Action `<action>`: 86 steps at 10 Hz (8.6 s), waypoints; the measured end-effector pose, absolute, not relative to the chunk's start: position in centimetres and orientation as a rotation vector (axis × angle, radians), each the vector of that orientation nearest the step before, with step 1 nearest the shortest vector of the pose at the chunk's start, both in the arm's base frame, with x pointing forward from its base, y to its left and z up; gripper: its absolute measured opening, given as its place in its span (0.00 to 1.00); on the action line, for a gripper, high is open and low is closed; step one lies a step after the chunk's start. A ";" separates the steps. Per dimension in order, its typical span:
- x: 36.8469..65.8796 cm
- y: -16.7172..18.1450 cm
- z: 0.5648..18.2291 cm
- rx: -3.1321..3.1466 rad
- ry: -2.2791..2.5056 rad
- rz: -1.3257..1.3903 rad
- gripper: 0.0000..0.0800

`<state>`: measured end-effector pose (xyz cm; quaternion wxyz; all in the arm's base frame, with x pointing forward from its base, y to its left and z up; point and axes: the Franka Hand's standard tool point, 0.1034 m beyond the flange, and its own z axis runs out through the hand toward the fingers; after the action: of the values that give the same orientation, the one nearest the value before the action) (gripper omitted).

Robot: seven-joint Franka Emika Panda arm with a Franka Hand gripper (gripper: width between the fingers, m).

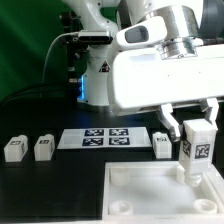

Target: Assemble one leg

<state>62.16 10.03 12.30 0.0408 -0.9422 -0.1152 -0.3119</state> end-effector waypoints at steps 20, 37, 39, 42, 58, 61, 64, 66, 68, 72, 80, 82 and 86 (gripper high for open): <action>62.1 11.7 7.7 -2.876 -0.351 -0.905 0.70; 63.5 11.7 8.1 -2.937 -0.405 0.081 0.81; 62.9 12.3 7.7 -2.944 -0.364 0.094 0.81; 62.9 12.2 7.7 -2.944 -0.368 0.094 0.65; 62.5 11.6 6.7 -2.315 1.634 -0.002 0.37; 62.4 12.2 6.7 -2.336 1.612 0.024 0.47; 62.3 12.3 6.7 -2.407 1.508 0.011 0.78; 61.5 12.8 7.4 -2.598 1.203 0.041 0.81; 61.4 12.9 8.1 -2.800 0.739 0.016 0.81; 61.5 12.7 8.3 -2.944 0.069 -0.032 0.81; 63.7 12.2 8.4 -3.004 -0.043 -0.057 0.39; 63.7 11.9 8.3 -2.983 0.312 -0.032 0.39; 63.7 10.7 8.0 -2.566 1.379 0.013 0.39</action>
Offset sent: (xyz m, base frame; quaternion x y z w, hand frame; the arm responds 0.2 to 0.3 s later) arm 0.0120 0.0036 -0.0089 -0.0023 0.0158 0.0095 0.9998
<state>63.70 10.69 8.04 0.1138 -0.8751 0.4703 0.0044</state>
